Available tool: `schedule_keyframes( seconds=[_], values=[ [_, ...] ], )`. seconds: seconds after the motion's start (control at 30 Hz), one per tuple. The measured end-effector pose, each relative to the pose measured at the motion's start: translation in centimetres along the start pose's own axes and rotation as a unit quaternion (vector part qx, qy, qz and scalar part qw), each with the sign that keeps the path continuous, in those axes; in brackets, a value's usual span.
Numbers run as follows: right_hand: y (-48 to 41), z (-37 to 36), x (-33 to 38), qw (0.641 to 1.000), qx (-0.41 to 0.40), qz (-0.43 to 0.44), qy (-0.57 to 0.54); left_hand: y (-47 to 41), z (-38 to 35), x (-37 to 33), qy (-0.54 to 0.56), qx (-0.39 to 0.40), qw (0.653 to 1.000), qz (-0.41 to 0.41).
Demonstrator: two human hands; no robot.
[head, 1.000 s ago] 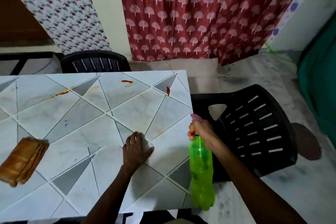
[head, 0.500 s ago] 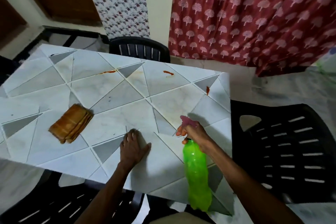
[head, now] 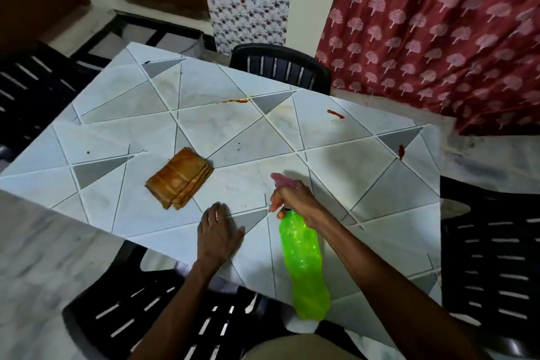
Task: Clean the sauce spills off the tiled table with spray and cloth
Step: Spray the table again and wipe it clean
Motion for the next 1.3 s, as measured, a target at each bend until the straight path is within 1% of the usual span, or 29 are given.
schedule_keyframes(
  seconds=[0.07,0.27,0.4,0.57,0.73,0.83,0.97,1.07,1.13,1.2,1.3],
  values=[
    [0.2,-1.3,-0.4,1.0,0.021,-0.007,0.011,0.5,0.4,0.8,0.006,-0.008,1.0,0.014],
    [2.1,-4.1,-4.4,0.993,0.058,-0.031,0.099,3.1,0.1,2.5,0.015,-0.025,0.998,0.049],
    [3.2,-2.7,-5.8,0.99,0.049,-0.034,0.126,4.2,-0.3,2.5,0.018,-0.029,0.997,0.066],
    [5.8,2.9,-7.2,0.995,-0.009,-0.026,0.096,4.9,-1.1,-0.8,0.027,-0.019,0.998,0.044],
    [9.5,11.2,-9.9,0.994,-0.061,-0.025,0.085,6.3,-2.2,-7.1,0.033,-0.019,0.999,-0.025],
    [12.3,16.4,-12.2,0.992,-0.107,-0.036,0.049,7.5,-4.0,-11.2,0.021,-0.001,0.998,-0.06],
    [16.3,24.2,-16.0,0.978,-0.2,-0.046,-0.028,9.6,-6.3,-16.2,0.017,0.014,0.994,-0.109],
    [19.1,28.6,-17.8,0.967,-0.247,-0.043,-0.039,11.1,-7.0,-19.0,0.014,0.02,0.992,-0.124],
    [21.0,30.5,-18.9,0.964,-0.254,-0.041,-0.065,12.0,-7.3,-20.4,0.017,0.021,0.991,-0.13],
    [22.7,32.2,-20.0,0.958,-0.265,-0.046,-0.103,12.6,-8.0,-21.2,0.032,0.035,0.992,-0.116],
    [24.7,33.3,-21.1,0.957,-0.26,-0.053,-0.115,13.0,-9.3,-21.5,0.025,0.048,0.994,-0.097]
  ],
)
Point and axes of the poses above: each hand's wrist, its own y-axis away from the middle knuckle, its own z-axis out of the back of the hand, x = y × z, the point moved 9 cm from there along -y, towards the middle knuckle, and after that the axes turned 4 degrees about -y, right-handed, at the moved point
